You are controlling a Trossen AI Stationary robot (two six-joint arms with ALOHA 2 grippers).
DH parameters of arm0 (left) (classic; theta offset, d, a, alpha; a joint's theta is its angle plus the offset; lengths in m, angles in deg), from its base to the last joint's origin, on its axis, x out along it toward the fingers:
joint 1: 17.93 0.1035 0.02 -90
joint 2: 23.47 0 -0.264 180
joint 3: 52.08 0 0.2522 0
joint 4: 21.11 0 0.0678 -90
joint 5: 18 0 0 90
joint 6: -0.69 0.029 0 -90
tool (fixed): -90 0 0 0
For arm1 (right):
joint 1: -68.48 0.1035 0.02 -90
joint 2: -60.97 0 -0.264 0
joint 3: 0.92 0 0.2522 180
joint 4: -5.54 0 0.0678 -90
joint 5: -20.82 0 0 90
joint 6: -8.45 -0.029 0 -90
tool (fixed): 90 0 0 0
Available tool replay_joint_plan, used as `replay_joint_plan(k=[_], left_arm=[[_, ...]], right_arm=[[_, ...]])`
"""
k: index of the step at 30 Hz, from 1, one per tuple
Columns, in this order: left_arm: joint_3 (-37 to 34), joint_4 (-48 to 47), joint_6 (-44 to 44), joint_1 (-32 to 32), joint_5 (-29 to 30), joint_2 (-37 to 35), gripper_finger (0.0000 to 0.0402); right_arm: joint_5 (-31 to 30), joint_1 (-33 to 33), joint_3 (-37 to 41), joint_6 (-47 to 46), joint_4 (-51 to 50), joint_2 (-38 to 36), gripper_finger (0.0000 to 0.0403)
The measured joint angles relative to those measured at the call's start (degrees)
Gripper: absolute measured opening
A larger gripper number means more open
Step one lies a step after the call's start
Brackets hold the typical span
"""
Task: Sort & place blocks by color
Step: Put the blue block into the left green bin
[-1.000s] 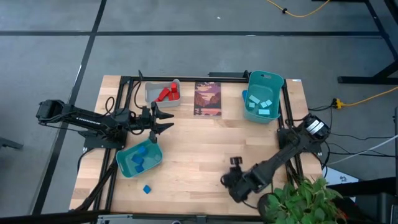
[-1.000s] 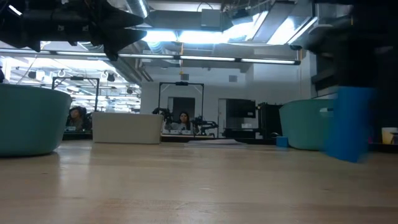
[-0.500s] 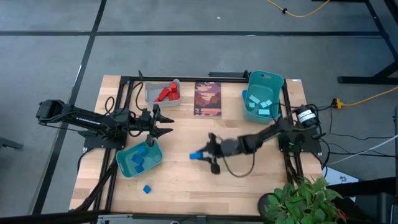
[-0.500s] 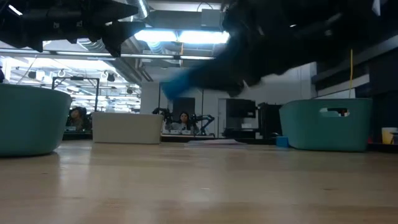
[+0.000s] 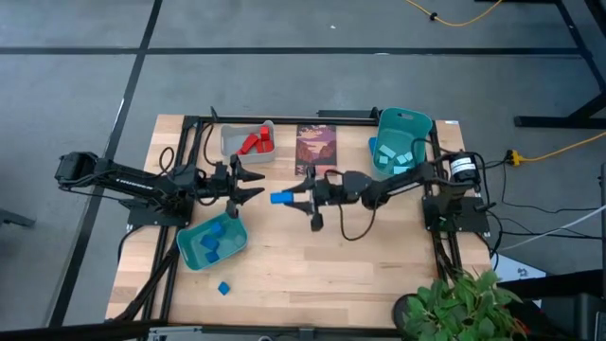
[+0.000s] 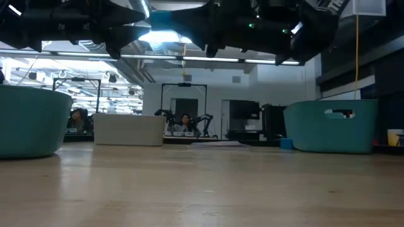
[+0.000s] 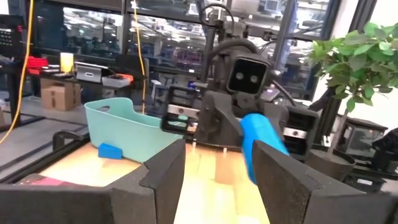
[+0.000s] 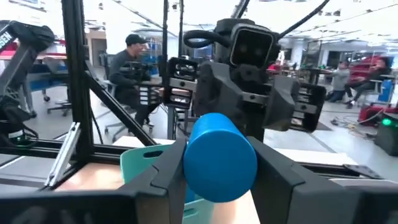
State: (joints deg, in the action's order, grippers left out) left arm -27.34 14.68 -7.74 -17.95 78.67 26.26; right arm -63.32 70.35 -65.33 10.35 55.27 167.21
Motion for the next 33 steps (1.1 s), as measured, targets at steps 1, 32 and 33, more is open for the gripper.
replay_joint_plan(k=[1,32,33], left_arm=[[0.0,0.0,0.0,0.0,-0.3,0.0,0.0179],[0.0,0.3,0.0,0.0,-0.1,0.0,0.0179],[0.0,0.3,-0.1,0.0,-0.1,0.0,0.0179]], right_arm=[[0.5,-0.4,-0.1,0.1,0.1,0.0,0.0136],[10.6,1.8,-35.3,-0.1,-21.2,27.0,0.0136],[10.8,1.9,-37.3,0.0,-23.7,28.2,0.0136]])
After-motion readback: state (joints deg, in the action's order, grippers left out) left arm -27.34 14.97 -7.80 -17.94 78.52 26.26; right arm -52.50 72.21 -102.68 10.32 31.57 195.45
